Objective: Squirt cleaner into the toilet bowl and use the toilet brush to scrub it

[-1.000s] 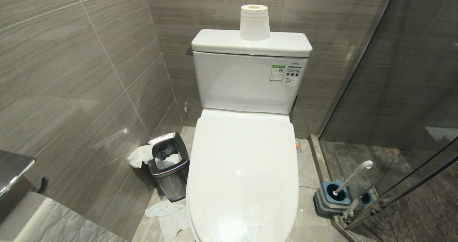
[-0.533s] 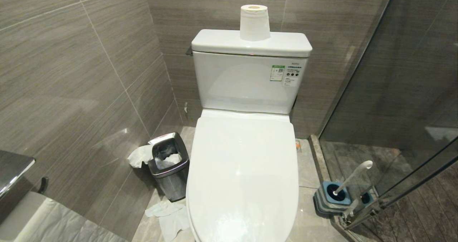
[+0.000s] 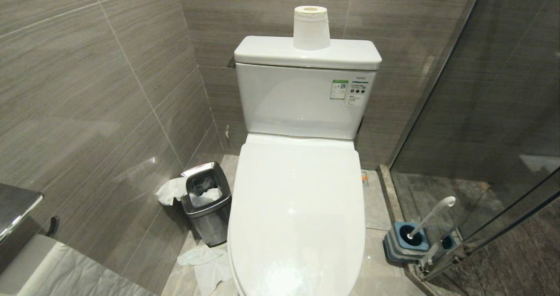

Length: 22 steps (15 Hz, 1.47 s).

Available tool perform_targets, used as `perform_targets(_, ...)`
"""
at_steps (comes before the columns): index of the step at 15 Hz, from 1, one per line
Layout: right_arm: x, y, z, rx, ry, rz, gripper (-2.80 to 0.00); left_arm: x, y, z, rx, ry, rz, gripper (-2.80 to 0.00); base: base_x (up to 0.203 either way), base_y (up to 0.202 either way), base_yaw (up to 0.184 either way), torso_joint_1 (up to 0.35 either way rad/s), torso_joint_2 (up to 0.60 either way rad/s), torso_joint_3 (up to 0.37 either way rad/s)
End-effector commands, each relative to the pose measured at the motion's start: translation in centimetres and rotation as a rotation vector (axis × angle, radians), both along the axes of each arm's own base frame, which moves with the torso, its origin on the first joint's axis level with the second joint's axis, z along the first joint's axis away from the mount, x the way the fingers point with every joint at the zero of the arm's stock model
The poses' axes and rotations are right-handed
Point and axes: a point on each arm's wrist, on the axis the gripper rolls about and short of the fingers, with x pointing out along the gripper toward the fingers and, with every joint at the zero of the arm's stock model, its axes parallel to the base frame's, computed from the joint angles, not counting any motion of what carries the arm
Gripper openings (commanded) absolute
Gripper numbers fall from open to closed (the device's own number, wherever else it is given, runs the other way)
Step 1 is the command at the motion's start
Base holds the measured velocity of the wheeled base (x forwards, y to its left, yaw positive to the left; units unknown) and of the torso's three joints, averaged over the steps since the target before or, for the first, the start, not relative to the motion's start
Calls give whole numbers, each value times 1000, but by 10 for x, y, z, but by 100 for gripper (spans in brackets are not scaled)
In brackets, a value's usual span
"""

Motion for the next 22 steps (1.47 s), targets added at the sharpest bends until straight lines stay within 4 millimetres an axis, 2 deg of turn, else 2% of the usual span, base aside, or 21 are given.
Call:
perform_targets(1, 0, 0, 0, 0, 0, 0, -280, 0, 0, 0, 0, 2, 0, -280, 0, 0, 0, 0, 0, 0)
perform_targets(22, 0, 0, 0, 0, 0, 0, -280, 0, 0, 0, 0, 2, 1, -280, 0, 0, 0, 0, 0, 0)
